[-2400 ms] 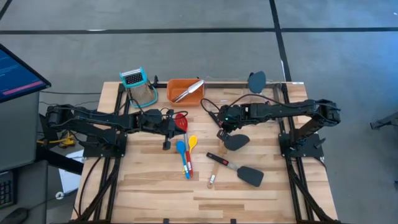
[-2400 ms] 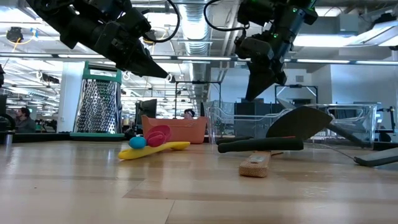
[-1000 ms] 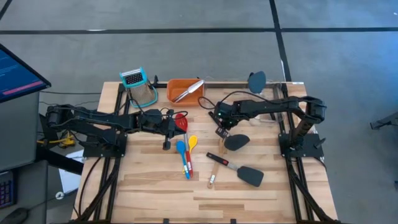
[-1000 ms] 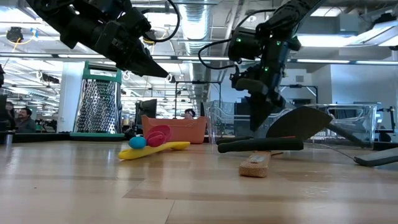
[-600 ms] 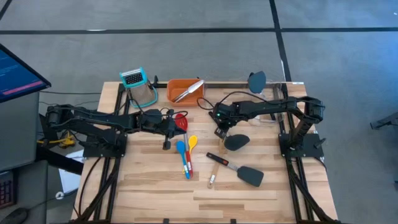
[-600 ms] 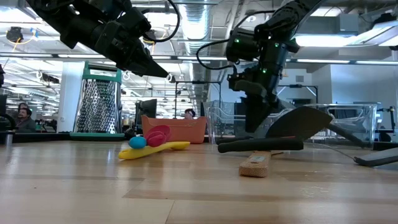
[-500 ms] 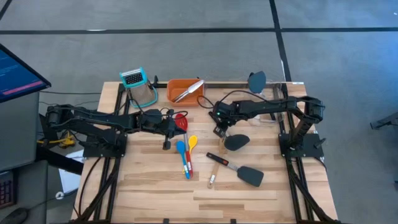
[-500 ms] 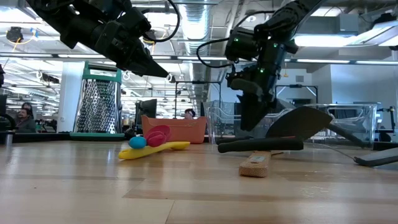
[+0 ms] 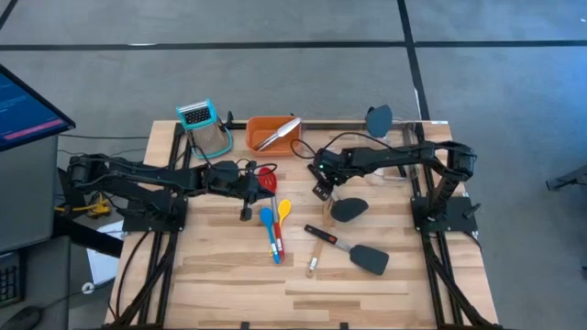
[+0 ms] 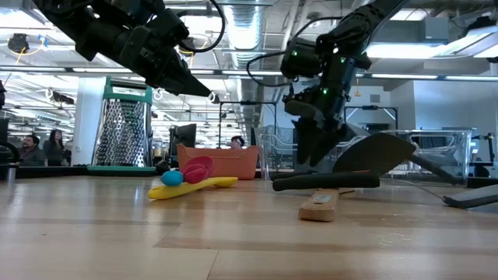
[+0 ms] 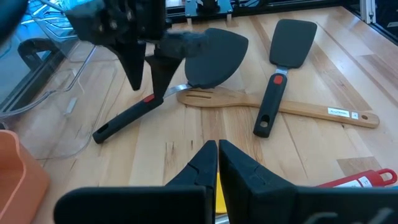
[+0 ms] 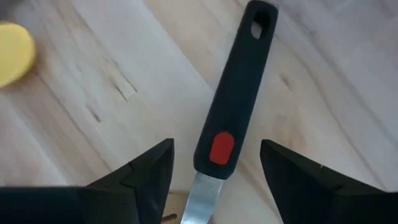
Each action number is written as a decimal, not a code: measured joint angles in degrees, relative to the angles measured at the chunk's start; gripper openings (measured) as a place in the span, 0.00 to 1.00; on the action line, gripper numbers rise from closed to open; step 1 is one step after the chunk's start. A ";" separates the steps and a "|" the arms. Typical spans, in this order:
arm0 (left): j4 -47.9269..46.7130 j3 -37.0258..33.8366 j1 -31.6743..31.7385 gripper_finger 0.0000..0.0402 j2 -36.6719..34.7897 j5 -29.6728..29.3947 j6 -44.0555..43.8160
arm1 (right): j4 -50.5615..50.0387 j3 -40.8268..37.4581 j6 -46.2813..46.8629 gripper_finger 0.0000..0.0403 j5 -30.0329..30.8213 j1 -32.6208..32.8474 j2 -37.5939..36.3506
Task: Pick & Place Kitchen Items
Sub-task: Put the black spatula into the right transparent bin
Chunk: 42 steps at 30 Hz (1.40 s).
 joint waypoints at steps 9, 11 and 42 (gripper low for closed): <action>0.04 0.00 0.00 0.00 0.00 0.01 -0.01 | 1.77 0.14 -1.02 0.53 0.30 0.00 6.11; 0.01 0.00 -0.01 0.00 0.00 0.01 -0.01 | 1.67 0.16 -1.04 0.52 0.50 0.04 6.15; 0.00 0.00 0.01 0.00 0.00 0.00 0.45 | -6.90 8.26 -7.74 0.22 4.47 6.00 3.75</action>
